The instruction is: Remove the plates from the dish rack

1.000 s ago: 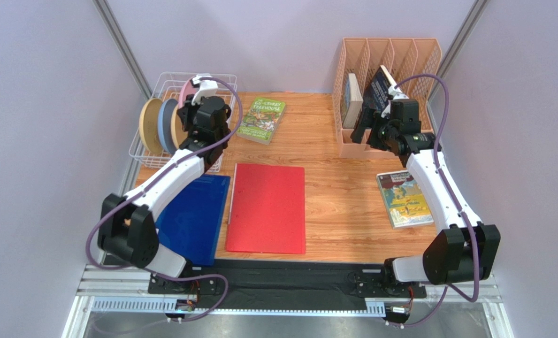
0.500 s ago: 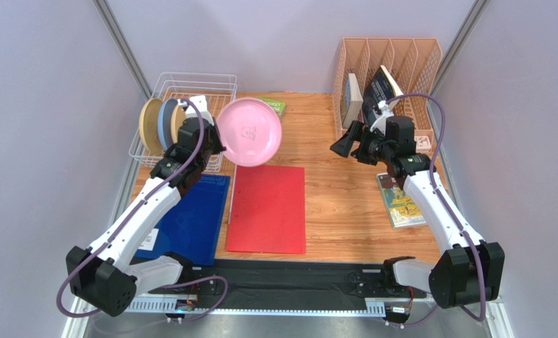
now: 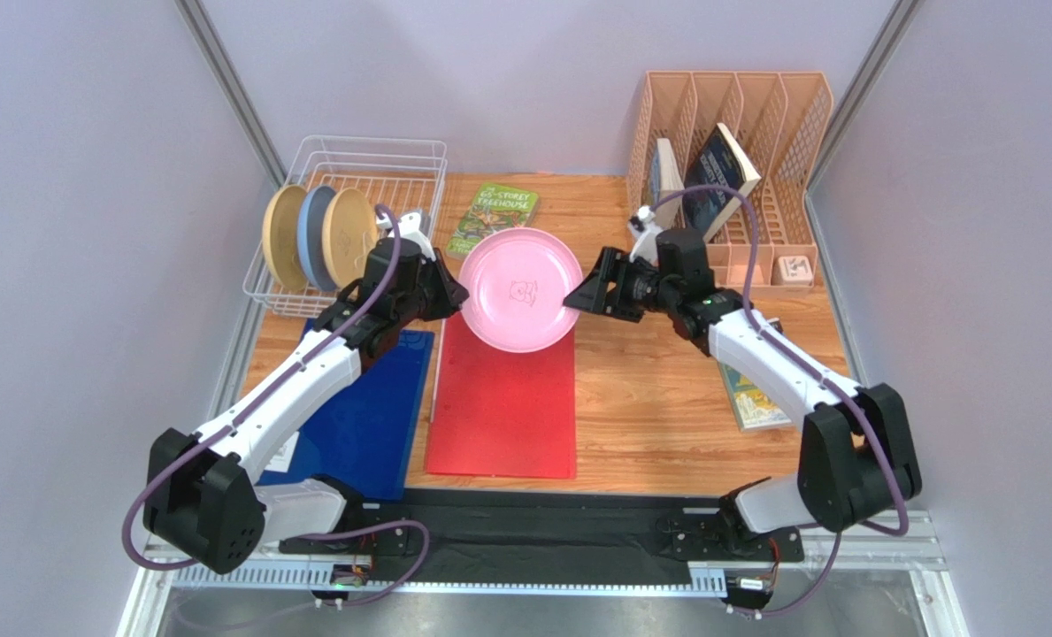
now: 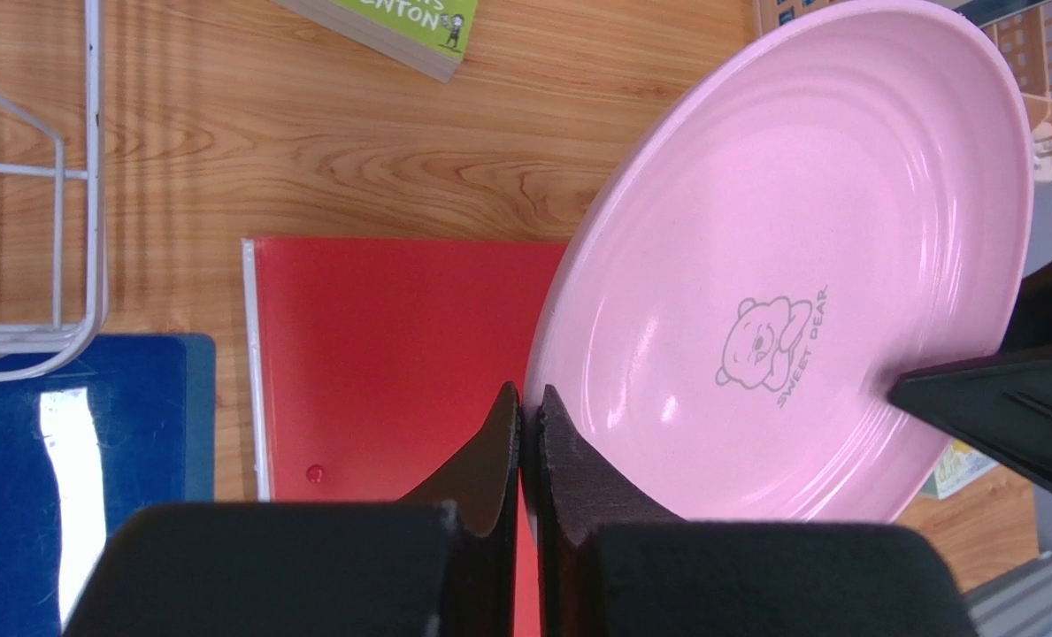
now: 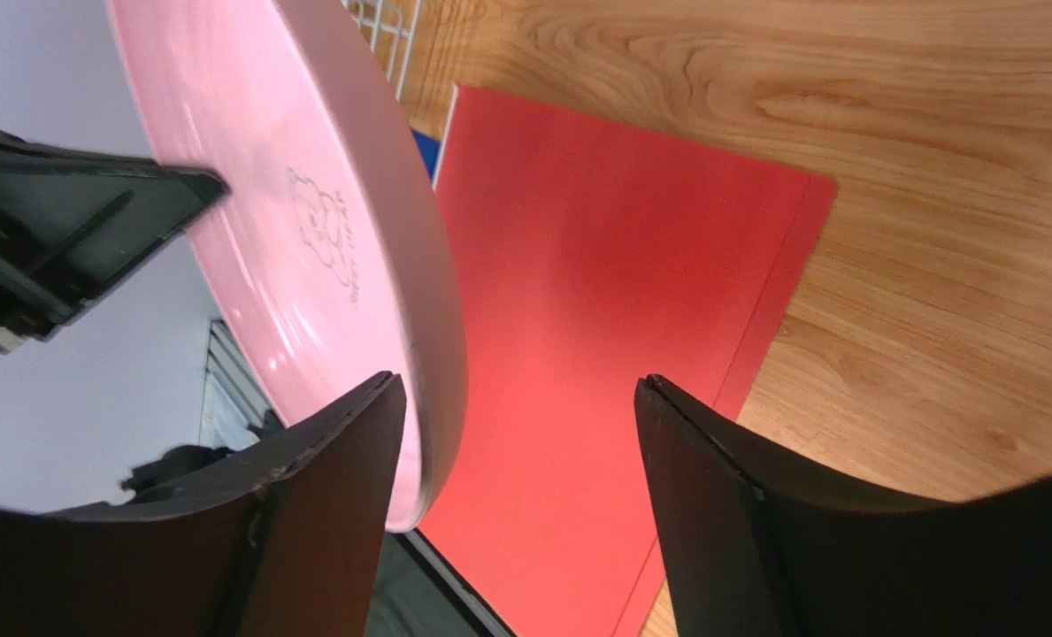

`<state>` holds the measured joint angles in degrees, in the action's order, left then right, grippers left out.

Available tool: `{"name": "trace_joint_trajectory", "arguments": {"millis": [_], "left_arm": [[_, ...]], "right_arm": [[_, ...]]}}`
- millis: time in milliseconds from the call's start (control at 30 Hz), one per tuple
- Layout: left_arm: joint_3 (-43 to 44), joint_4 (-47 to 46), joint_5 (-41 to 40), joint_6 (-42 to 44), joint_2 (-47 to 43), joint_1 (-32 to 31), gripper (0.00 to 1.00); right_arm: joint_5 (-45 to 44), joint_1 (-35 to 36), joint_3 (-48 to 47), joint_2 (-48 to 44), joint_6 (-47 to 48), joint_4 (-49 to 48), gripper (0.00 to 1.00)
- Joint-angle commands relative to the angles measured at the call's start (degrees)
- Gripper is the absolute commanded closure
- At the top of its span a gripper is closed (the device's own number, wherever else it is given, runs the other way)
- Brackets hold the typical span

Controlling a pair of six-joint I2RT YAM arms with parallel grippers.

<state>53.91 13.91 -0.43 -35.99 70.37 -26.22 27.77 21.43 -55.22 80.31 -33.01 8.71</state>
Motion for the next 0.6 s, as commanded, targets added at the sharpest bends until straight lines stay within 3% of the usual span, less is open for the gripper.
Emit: {"name": "trace_joint_trajectory", "arguments": {"millis": [0,33,100,133,167,233,267,367,500,567], "left_arm": [[0.1,-4.0,1.8,-2.0,-1.9,-0.3,1.0],[-0.4,-4.2,1.8,-2.0,-2.2,-0.3,1.0],[-1.6,-5.3,2.4,-2.1,-2.7,-0.3,1.0],[-1.9,-5.6,2.4,-2.2,-2.8,-0.3,1.0],[-2.2,-5.7,2.2,-2.1,-2.8,-0.3,1.0],[-2.3,-5.6,2.1,-2.1,-2.7,-0.3,0.87],[-2.4,-5.5,1.7,-1.8,-2.5,-0.3,0.63],[-2.4,-3.2,-1.2,-0.4,-3.0,-0.3,0.24],[-2.8,-0.5,-7.5,3.8,-6.0,-0.3,0.04],[-2.8,0.6,-12.0,6.8,-7.8,-0.3,0.0]], "right_arm": [[1.1,2.1,-2.8,3.3,-0.6,-4.3,0.48],[1.2,2.1,-2.8,3.6,-0.5,-4.8,0.65],[2.5,2.1,-3.2,4.7,0.1,-4.1,0.83],[2.6,2.0,-3.4,4.9,0.5,-3.7,1.0],[2.9,2.0,-3.2,4.9,0.4,-3.6,1.0],[2.3,2.0,-2.2,3.8,0.5,-3.1,1.0],[-0.4,2.0,-2.0,3.2,0.4,-2.2,1.0],[-7.3,1.1,-0.1,-1.2,1.2,3.9,1.0],[-14.2,-0.8,4.3,-8.0,1.8,13.5,1.0],[-18.0,-2.3,6.1,-11.9,1.5,16.5,1.0]]}}
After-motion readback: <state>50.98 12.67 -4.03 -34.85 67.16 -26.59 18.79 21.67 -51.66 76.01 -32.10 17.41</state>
